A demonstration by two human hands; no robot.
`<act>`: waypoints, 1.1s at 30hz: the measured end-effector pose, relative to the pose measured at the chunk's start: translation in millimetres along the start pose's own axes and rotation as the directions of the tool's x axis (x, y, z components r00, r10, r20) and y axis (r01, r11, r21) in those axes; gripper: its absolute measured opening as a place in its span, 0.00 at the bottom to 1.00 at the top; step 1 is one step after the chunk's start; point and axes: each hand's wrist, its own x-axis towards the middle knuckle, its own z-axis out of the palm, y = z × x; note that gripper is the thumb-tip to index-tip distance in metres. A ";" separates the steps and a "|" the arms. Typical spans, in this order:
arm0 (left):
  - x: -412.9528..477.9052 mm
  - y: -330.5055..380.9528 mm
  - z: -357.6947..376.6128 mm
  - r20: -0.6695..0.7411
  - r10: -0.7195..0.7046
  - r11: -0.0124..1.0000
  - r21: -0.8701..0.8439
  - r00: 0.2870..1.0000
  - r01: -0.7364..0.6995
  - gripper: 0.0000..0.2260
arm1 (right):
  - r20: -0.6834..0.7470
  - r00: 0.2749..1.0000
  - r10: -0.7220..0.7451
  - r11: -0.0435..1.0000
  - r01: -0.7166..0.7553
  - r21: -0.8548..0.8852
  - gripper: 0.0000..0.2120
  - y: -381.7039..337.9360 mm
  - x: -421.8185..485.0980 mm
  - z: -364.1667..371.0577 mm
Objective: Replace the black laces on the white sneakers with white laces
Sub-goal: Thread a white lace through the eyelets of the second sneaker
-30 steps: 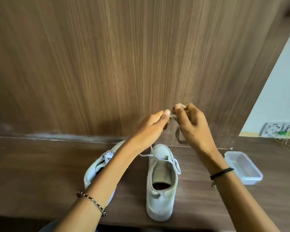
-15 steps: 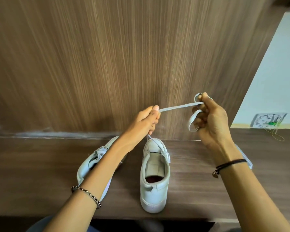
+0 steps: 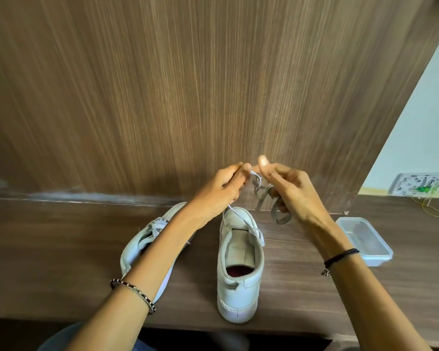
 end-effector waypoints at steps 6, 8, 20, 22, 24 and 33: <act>2.4 -12.0 -4.1 0.070 -0.032 0.999 -0.031 0.997 0.034 0.13 | 0.075 0.991 -0.107 0.955 0.123 -0.271 0.16 14.0 8.4 -2.3; 3.5 -11.5 -1.1 0.087 -0.056 0.994 -0.090 0.995 0.064 0.14 | 0.062 0.991 -0.119 0.958 0.131 -0.256 0.17 16.6 10.7 -3.6; 7.8 -41.5 -12.1 -0.021 -0.015 0.979 0.202 1.000 0.019 0.18 | -0.153 0.985 -0.082 0.996 0.085 0.013 0.20 27.8 20.8 2.3; 7.8 -44.4 -16.1 -0.059 0.013 0.975 0.223 0.998 0.000 0.17 | -0.158 0.986 -0.048 0.996 0.060 0.071 0.19 28.6 20.7 6.5; 5.9 -41.4 -16.0 -0.091 0.034 0.968 0.251 0.995 -0.010 0.17 | -0.156 0.988 -0.001 0.992 0.021 0.125 0.19 28.5 20.9 10.6; -4.1 -36.8 -28.2 -0.212 0.038 0.966 0.259 0.977 0.019 0.17 | -0.083 0.994 0.073 0.965 -0.091 -0.247 0.23 44.0 14.7 15.6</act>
